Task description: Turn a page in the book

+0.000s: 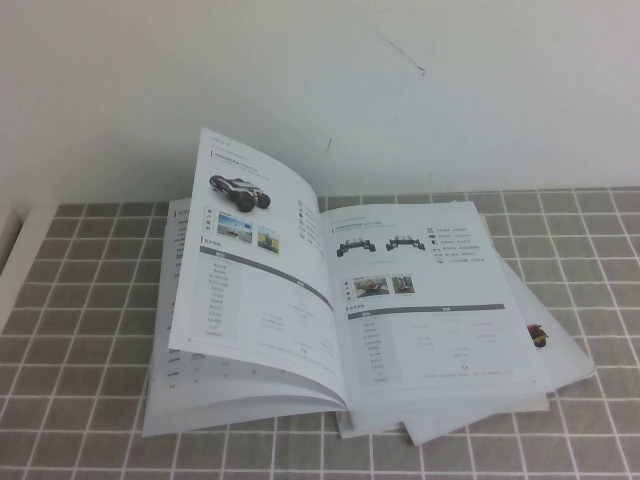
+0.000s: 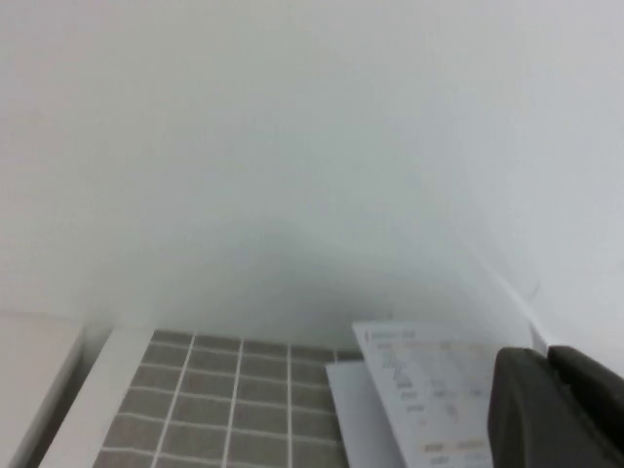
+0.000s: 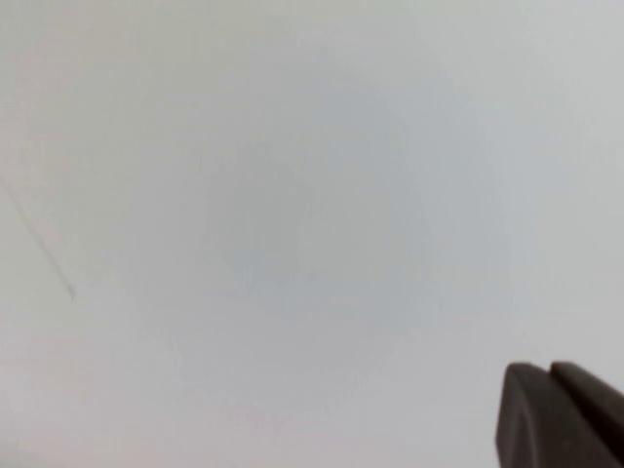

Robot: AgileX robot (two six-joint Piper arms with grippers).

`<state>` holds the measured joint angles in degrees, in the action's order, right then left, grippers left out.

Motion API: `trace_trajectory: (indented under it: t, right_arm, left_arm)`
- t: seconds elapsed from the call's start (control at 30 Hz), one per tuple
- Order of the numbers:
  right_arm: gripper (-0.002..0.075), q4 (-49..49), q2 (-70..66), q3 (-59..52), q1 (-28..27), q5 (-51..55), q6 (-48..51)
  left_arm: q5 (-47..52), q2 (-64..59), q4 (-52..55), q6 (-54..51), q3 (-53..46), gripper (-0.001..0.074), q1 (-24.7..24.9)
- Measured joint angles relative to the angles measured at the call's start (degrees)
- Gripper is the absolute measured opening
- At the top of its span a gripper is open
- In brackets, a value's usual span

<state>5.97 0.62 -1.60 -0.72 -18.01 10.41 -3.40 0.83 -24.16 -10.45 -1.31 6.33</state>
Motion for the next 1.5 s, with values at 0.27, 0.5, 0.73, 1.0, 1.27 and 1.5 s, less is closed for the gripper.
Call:
trace_trajectory:
  t: [0.27, 0.5, 0.73, 1.0, 1.27, 1.5]
  right_arm:
    - [-0.0001, -3.7, 0.1, 0.0, 0.0, -6.9, -4.0]
    - [-0.0001, -4.9, 0.1, 2.2, 0.0, -3.8, -8.4]
    - [-0.0001, -5.0, -2.3, 15.1, 0.0, 13.9, -8.6]
    - [-0.0002, -5.1, -17.4, 23.3, 0.0, 22.1, -13.7]
    - [-0.0002, -9.3, -35.2, 25.4, 0.0, 28.0, -15.2]
    - [-0.0002, -9.6, -49.0, 28.3, 0.3, 28.9, -12.6]
  left_arm:
    - [-7.9, 0.0, -6.8, 1.0, 0.0, -0.0003, 0.0]
    - [-2.6, -0.1, -7.2, 1.5, 2.7, -0.0003, 0.0]
    - [10.5, -12.2, -5.3, -1.5, 17.7, -0.0003, 0.0]
    - [21.8, -40.3, -12.8, -12.7, 34.3, -0.0003, 0.0]
    - [24.0, -65.6, -43.2, -46.2, 51.3, -0.0003, 1.5]
    - [27.6, -89.6, -50.4, -52.2, 63.7, -0.0003, 9.3]
